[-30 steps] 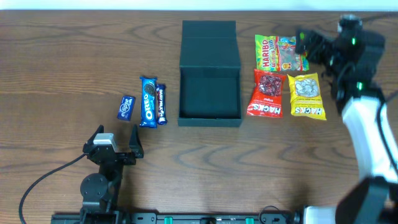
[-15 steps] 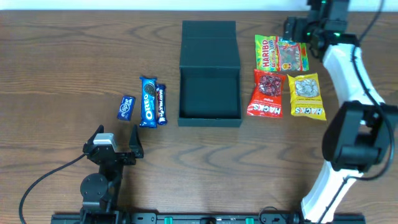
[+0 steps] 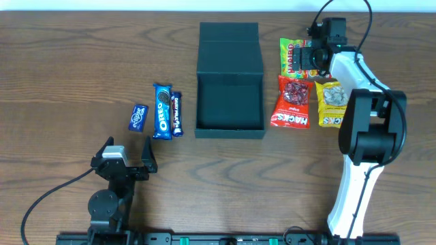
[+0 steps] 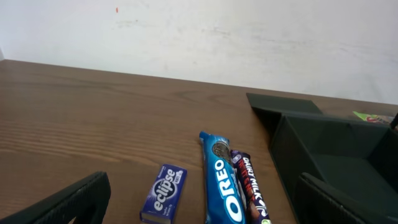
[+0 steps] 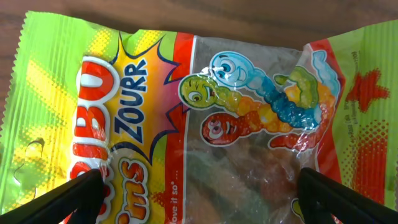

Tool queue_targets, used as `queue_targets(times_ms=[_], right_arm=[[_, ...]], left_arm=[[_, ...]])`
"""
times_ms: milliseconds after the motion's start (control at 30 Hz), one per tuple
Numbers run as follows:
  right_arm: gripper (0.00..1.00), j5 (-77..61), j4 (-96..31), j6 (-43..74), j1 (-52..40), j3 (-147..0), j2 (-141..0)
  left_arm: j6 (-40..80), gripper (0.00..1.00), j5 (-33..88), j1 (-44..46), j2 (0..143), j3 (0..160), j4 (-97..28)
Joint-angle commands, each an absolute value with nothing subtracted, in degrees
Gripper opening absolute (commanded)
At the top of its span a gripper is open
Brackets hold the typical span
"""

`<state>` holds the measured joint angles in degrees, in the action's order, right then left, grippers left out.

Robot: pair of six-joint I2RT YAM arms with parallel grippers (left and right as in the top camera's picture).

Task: Pack container
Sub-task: 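Reach right gripper to the green Haribo bag and grasp it, then carry the Haribo bag with right gripper and drop it into box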

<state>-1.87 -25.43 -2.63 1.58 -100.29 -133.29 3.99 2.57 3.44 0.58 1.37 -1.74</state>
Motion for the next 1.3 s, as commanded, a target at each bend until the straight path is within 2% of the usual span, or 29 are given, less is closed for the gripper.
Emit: queue_targets(times_ms=[0,300,367,433,500,567,667,767,1000,1267], right_arm=[[0.99,-2.33,-26.83,-3.27,1.41,-100.77,-133.88],[0.99,-0.84,-27.14,-3.31,1.34,-100.49,-135.04],[0.9,1.58,-28.23,-3.33,1.23,-100.49,-135.98],[0.73,3.66,-29.1,-3.53,1.02,-100.49,-136.97],[0.52,4.6,-29.89,-3.53,0.71,-100.49,-138.08],[0.37,4.54,-30.3,-3.51,0.67,-100.49,-138.5],[0.23,4.58,-30.28,-3.51,0.67,-100.49,-138.5],[0.02,4.6,-30.41,-3.51,0.67,-100.49,-138.5],[0.01,4.29,-31.4,-3.49,0.6,-100.95,-136.94],[0.02,4.16,-31.83,-3.51,-1.34,-102.91,-122.74]], left_arm=[[2.96,0.95,1.91,3.36,0.21,0.3,-4.34],[2.96,0.95,1.91,3.36,0.21,0.3,-4.34],[2.96,0.95,1.91,3.36,0.21,0.3,-4.34],[2.96,0.95,1.91,3.36,0.21,0.3,-4.34],[2.96,0.95,1.91,3.36,0.21,0.3,-4.34],[2.96,0.95,1.91,3.36,0.21,0.3,-4.34],[2.96,0.95,1.91,3.36,0.21,0.3,-4.34],[2.96,0.95,1.91,3.36,0.21,0.3,-4.34],[2.96,0.95,1.91,3.36,0.21,0.3,-4.34],[2.96,0.95,1.91,3.36,0.21,0.3,-4.34]])
